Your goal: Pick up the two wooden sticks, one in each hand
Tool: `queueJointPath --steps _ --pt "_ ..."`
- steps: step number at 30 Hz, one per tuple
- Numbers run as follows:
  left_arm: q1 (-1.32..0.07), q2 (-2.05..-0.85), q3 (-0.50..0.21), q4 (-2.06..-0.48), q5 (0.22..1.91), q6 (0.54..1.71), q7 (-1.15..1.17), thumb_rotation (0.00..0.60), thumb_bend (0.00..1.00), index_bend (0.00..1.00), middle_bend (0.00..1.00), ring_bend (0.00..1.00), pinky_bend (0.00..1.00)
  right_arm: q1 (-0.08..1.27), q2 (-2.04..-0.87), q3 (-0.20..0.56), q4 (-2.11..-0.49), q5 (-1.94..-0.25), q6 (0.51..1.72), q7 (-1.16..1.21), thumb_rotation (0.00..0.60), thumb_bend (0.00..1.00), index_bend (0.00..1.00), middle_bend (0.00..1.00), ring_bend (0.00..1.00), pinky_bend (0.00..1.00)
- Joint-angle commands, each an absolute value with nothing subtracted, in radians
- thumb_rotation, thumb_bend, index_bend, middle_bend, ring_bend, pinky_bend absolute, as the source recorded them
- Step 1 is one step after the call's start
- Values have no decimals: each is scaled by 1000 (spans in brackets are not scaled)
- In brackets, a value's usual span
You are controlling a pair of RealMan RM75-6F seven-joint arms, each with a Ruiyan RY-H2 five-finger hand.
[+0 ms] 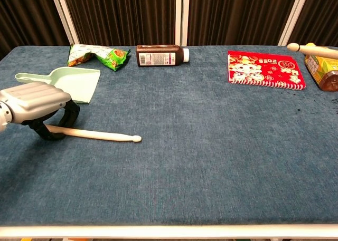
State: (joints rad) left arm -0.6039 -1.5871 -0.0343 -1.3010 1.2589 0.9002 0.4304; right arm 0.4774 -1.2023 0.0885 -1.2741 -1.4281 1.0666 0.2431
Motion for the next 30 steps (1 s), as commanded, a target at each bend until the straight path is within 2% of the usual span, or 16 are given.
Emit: queueJointPath --steps 1,9,14,19,30 --pt "-592 -1581 -25 -1277 1312 924 323 600 492 679 690 741 910 470 -1203 86 -1275 -1430 1073 252 600 639 656 568 315 243" --pt "-562 -1569 -22 -1228 1395 977 13 600 514 698 721 741 920 449 -1209 74 -1279 -1439 1087 299 600 643 657 568 315 243" --pt "-536 -1541 -47 -1248 1410 1031 -187 600 514 698 721 741 920 434 -1234 57 -1295 -1478 1118 373 600 655 664 570 325 242" --pt "-565 -1502 -94 -1319 1404 995 -363 600 515 698 719 741 921 455 -1290 37 -1330 -1555 1133 457 600 661 670 573 327 242" --pt "-686 -1500 -188 -1374 1398 898 -506 600 514 698 717 741 922 547 -1458 66 -1351 -1585 1089 546 600 664 675 573 330 242"
